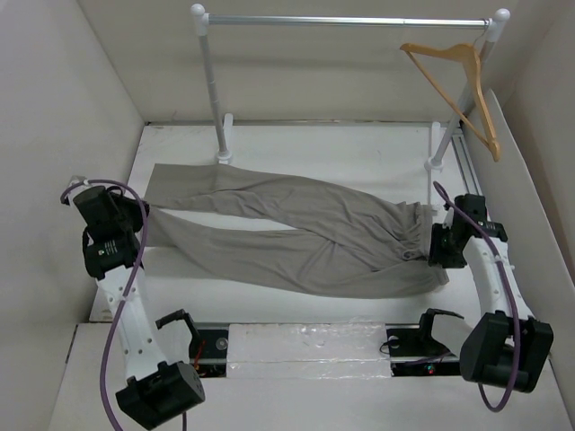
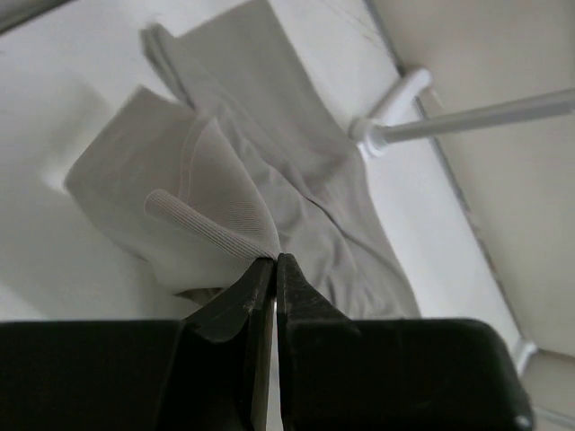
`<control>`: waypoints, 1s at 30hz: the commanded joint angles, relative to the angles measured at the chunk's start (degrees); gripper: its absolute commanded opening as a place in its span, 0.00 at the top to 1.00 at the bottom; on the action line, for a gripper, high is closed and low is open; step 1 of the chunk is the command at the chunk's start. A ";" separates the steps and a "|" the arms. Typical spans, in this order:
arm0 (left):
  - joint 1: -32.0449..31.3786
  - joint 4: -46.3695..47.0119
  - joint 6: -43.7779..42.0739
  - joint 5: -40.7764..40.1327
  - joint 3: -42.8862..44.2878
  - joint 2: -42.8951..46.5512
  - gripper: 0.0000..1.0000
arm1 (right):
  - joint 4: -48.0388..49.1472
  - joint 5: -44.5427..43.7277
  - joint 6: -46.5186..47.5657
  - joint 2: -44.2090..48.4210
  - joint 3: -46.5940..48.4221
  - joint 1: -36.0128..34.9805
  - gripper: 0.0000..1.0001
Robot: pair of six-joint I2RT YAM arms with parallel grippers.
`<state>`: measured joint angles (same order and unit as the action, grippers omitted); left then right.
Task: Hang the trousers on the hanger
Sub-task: Fold the trousers
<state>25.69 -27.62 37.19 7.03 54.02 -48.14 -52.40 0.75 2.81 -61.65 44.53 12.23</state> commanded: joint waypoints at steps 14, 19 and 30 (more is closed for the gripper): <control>-4.51 11.00 4.38 10.72 -1.03 -3.89 1.00 | -5.63 -2.35 -30.11 5.48 -7.84 -6.42 0.56; -5.04 10.74 4.47 10.90 0.91 -5.29 1.00 | -3.15 -2.77 -33.04 5.05 -10.17 -6.43 0.56; -5.04 9.86 3.51 9.59 1.00 -5.12 1.00 | 5.02 -7.43 -35.86 1.27 -13.25 -8.45 0.54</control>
<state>20.82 -19.07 41.41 17.19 52.51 -54.19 -51.92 -3.53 -31.33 -59.77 30.94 4.34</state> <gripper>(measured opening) 0.006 0.468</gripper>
